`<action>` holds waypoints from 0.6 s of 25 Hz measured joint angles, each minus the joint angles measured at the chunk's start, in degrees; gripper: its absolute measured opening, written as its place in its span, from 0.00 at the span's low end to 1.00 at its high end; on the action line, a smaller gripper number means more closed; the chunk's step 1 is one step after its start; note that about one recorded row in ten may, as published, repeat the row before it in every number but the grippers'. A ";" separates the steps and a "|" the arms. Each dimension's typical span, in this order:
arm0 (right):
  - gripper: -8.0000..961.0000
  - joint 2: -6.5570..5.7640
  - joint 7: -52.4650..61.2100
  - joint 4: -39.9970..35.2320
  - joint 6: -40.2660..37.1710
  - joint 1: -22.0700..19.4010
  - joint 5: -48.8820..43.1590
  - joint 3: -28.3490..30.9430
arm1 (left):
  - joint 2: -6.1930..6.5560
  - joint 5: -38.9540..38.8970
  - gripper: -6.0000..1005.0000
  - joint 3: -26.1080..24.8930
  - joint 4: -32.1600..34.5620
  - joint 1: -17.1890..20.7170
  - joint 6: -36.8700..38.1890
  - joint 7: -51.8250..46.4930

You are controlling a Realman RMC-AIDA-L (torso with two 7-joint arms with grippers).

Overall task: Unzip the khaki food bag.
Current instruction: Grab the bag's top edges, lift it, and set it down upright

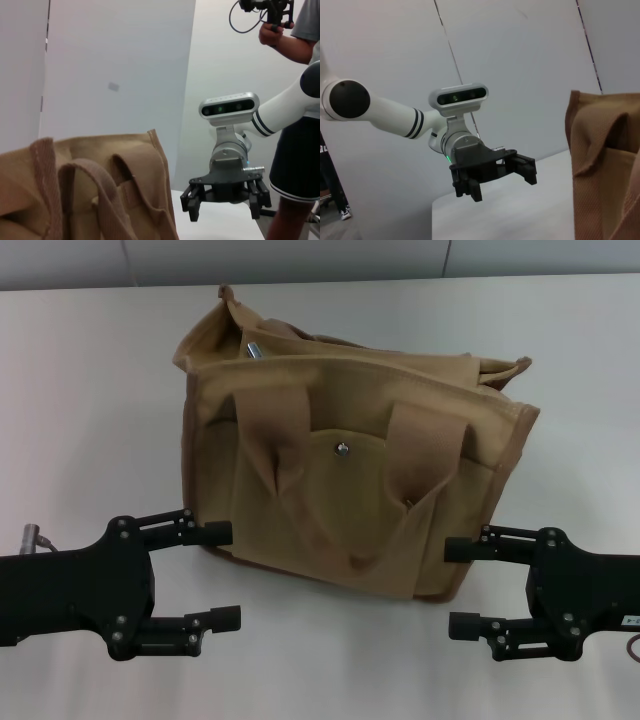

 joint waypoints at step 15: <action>0.82 -0.17 -0.49 0.62 1.25 -1.68 3.42 1.30 | -2.47 -5.80 0.77 -16.78 -0.45 3.48 0.29 6.01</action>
